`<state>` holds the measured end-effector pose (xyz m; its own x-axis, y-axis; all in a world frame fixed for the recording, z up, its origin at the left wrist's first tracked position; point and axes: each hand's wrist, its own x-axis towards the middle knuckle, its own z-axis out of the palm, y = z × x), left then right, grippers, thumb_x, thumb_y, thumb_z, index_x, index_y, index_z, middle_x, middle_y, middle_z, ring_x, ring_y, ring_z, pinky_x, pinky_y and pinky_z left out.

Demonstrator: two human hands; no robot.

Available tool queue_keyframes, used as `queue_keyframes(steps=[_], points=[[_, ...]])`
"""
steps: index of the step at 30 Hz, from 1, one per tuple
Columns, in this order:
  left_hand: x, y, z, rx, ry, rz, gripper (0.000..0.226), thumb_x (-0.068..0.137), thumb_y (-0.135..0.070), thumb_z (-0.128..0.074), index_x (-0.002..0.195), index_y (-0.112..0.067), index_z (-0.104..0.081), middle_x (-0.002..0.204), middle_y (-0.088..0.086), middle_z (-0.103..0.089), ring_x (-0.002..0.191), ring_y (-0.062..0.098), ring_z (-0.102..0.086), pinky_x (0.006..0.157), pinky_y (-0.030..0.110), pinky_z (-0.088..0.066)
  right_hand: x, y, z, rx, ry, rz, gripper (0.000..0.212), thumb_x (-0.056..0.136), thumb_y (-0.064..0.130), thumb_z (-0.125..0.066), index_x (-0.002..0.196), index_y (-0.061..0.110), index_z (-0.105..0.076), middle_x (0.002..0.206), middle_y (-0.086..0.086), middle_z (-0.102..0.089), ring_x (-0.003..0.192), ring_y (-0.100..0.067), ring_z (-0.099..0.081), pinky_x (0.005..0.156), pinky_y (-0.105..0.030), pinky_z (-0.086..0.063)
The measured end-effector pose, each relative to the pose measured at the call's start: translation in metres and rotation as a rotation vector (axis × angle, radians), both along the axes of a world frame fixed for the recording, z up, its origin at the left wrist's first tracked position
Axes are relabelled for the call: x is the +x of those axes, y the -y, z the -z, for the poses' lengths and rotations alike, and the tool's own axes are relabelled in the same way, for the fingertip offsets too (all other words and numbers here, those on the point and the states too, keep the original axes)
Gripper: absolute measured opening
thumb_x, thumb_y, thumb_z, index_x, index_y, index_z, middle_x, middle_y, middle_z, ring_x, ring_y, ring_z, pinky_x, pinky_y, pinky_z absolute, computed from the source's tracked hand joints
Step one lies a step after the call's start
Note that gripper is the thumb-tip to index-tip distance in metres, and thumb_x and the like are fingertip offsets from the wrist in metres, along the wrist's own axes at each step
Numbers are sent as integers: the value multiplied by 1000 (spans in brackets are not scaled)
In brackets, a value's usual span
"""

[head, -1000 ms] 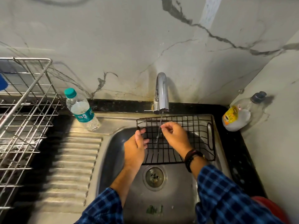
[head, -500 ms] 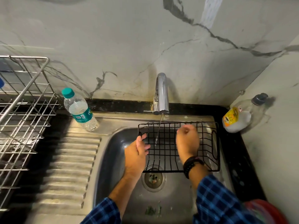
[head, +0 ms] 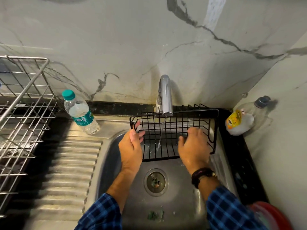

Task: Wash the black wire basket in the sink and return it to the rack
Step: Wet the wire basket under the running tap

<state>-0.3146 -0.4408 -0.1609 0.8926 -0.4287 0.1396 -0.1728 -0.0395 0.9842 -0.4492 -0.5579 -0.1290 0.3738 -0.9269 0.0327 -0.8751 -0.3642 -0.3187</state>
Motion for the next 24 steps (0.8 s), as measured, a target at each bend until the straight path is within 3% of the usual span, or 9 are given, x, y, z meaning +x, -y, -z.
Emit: queue_keyframes(steps=[2,3,5,7,10,15,18,21,24], points=[[-4,3,0,9,32,-9,47,104,-37,-31,135,-18,-61,107,4,-74,101,7,-71,89,34,-59,10,-26,8,140,-273,-100,83,95,65,-35,150,3,-26,154,-27,-28,143,-40,-30,115,-48,-30],[-6,5,0,24,55,-4,48,104,-39,-30,134,-18,-61,107,2,-74,101,5,-71,89,34,-59,17,-41,12,213,-383,-150,91,96,69,-22,155,1,-10,159,-32,-9,148,-44,-13,120,-55,-14],[-8,7,1,33,109,26,47,103,-40,-30,130,-20,-63,105,1,-74,97,4,-71,86,32,-59,28,-65,19,313,-476,-234,86,98,65,-8,156,2,-2,158,-36,3,149,-47,0,118,-62,-2],[-8,10,-2,6,135,64,44,102,-40,-32,122,-18,-63,102,5,-73,91,4,-70,82,30,-59,30,-72,27,305,-388,-327,76,101,58,-9,157,7,-12,160,-33,-2,150,-45,-3,120,-62,-4],[-3,14,-4,-51,128,70,45,101,-40,-34,116,-7,-61,102,10,-70,86,9,-69,78,25,-58,13,-61,33,169,-234,-579,66,102,51,-12,157,16,-22,165,-14,-15,153,-29,-11,123,-51,-6],[9,17,8,-88,53,21,44,104,-36,-31,117,-9,-63,97,-9,-71,88,20,-72,80,46,-60,-4,-34,28,17,-182,-943,58,104,43,-25,156,19,-25,164,-3,-22,152,-19,-16,123,-42,-3],[4,24,2,-90,57,53,37,103,-34,-30,112,-25,-65,100,-10,-73,90,20,-73,79,47,-60,8,-34,34,-99,-206,-1012,60,102,41,-35,156,16,-25,164,-5,-22,152,-21,-18,123,-44,-8],[4,27,-3,-113,113,121,33,103,-35,-31,110,-35,-63,106,-5,-71,89,22,-72,75,46,-60,15,-31,39,-84,-199,-1023,71,94,21,-58,156,20,-24,164,-6,-22,151,-23,-22,122,-44,-19],[15,20,4,-197,97,113,35,105,-35,-31,111,-27,-64,112,1,-69,88,24,-72,77,45,-61,-4,-15,33,-143,-226,-927,77,86,2,-51,156,23,-27,162,-2,-27,147,-20,-29,118,-43,-25]])
